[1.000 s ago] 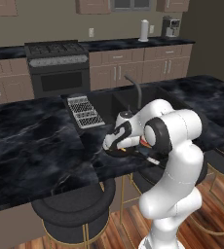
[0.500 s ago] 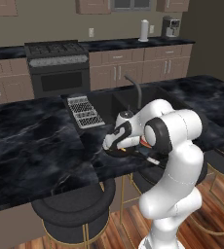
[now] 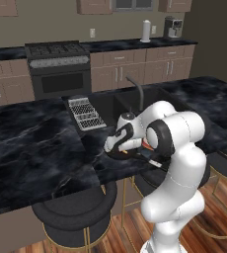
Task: Pick up the pan with the steak in it and place it on the dining table. Then place the steak on the plate.
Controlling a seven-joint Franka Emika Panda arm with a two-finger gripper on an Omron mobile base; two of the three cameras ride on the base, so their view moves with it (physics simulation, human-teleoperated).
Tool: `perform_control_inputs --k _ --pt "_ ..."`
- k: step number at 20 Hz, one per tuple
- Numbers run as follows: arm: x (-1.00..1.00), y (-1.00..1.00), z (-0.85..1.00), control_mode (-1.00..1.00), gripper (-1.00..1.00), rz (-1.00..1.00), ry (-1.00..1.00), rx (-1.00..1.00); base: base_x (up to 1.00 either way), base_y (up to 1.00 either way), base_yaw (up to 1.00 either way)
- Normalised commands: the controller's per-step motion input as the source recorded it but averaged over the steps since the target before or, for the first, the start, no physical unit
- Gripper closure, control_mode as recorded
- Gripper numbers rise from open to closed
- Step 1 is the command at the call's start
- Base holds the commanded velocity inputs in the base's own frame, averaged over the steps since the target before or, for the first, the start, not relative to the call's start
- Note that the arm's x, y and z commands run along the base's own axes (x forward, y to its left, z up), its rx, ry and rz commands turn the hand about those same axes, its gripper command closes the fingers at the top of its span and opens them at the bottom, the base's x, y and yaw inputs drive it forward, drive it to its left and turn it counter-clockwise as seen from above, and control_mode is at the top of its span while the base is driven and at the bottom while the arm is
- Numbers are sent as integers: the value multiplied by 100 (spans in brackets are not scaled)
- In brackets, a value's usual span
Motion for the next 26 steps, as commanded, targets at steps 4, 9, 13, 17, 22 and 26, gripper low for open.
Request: perform_control_inputs --k 4,9,13,17,22,26 --pt "0 -2 36 -100 100 -7 0 1 0 0 0" --pt "-13 -32 57 -100 100 -12 0 1 0 0 0" --pt "-19 -47 57 -100 100 -15 0 1 0 0 0" --pt "-5 -62 48 -100 100 -17 0 1 0 0 0" --pt "17 -71 37 -100 100 -13 3 1 0 0 0" --pt "32 -81 14 -100 100 -4 4 6 0 0 0"
